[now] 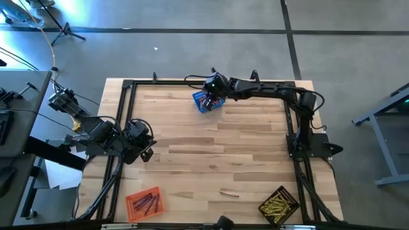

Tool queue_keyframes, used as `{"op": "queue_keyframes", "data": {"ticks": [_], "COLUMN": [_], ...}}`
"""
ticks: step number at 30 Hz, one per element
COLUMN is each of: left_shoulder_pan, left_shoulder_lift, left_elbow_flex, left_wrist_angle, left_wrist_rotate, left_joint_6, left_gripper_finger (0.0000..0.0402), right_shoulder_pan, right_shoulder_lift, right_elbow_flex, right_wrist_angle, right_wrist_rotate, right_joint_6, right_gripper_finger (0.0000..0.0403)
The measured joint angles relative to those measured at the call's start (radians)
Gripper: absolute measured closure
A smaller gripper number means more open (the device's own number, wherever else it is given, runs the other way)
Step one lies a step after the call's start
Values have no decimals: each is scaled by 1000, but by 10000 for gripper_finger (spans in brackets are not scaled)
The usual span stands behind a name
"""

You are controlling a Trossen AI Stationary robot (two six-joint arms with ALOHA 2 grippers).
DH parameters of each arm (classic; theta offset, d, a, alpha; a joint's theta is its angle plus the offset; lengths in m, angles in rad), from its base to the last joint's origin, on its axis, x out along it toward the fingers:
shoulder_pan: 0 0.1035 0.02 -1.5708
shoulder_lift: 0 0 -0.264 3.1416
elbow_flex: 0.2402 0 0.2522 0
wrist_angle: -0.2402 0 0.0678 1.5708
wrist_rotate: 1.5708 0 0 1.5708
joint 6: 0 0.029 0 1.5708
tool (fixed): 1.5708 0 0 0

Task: Sort crayons
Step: Put the red crayon into the blue bin

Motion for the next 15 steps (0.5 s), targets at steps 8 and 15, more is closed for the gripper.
{"op": "queue_keyframes", "data": {"ticks": [8, 15], "left_shoulder_pan": [0, 0], "left_shoulder_lift": [0, 0], "left_elbow_flex": [0, 0], "left_wrist_angle": [0, 41], "left_wrist_rotate": [-12, -167], "left_joint_6": [-18, -17], "left_gripper_finger": [298, 298], "right_shoulder_pan": [-19, -6], "right_shoulder_lift": [-11, -140], "right_elbow_flex": [-1, 0], "right_wrist_angle": [-83, -198], "right_wrist_rotate": [-30, -93], "right_joint_6": [23, 40], "right_gripper_finger": [340, 298]}}
